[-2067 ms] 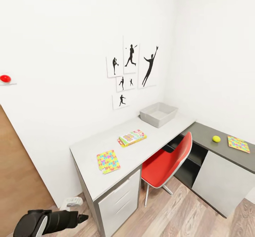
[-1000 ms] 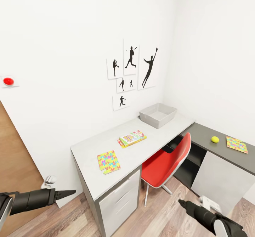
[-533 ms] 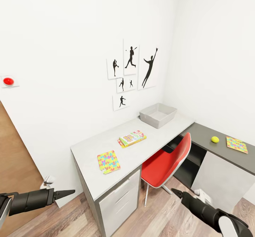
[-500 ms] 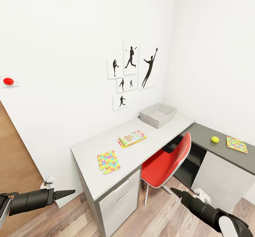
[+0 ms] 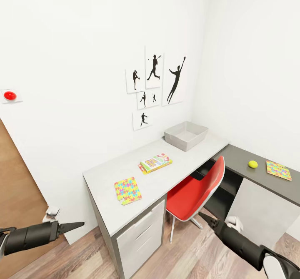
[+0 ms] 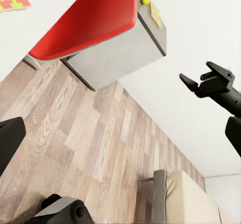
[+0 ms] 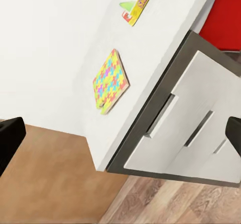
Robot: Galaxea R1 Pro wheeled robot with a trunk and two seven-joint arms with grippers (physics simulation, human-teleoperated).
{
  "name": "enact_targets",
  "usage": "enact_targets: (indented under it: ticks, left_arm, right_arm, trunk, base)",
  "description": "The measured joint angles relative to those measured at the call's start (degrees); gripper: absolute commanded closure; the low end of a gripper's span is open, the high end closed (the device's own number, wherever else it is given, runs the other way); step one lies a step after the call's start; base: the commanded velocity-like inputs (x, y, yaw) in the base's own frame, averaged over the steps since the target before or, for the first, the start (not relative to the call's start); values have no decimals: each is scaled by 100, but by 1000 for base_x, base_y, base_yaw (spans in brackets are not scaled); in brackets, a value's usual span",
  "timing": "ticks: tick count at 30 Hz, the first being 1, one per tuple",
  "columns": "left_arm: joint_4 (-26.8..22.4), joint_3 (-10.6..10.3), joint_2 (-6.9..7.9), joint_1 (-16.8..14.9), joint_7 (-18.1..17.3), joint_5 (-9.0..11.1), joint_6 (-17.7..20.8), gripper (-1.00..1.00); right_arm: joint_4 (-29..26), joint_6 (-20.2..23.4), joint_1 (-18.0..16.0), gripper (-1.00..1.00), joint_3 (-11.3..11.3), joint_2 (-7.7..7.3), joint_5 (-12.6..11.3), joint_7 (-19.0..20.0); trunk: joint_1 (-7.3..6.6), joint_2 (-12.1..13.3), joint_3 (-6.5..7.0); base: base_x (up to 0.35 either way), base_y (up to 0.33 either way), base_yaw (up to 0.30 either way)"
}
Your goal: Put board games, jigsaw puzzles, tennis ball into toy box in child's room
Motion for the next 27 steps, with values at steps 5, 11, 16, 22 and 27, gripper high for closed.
enact_targets:
  ticks: [5, 11, 16, 22, 27]
  left_arm:
    - [46, 374, 16, -1, -15, -8, 3, -100]
    - [60, 508, 19, -1, -36, -7, -8, -100]
    - [56, 504, 3, -2, -41, 10, -14, -100]
    - [50, 501, -2, -1, -42, -17, -20, -100]
    - [49, 500, -8, -1, -32, -14, -29, -100]
  right_arm:
    - [10, 3, 1, -100, -141, 4, -14, 75]
    - [20, 4, 1, -100, -187, 6, -24, 102]
    - [21, 5, 1, -100, -199, 6, -42, 113]
    - [20, 6, 3, -100, -201, 7, -25, 127]
    - [22, 6, 2, -100, -202, 7, -13, 129]
  trunk:
    - [0, 0, 8]
    - [0, 0, 42]
    - [0, 0, 75]
    - [0, 0, 117]
    - [0, 0, 146]
  base:
    - [0, 0, -55]
    - [0, 0, -165]
    - [0, -76, -195]
    - [0, -252, -195]
    - [0, -296, -143]
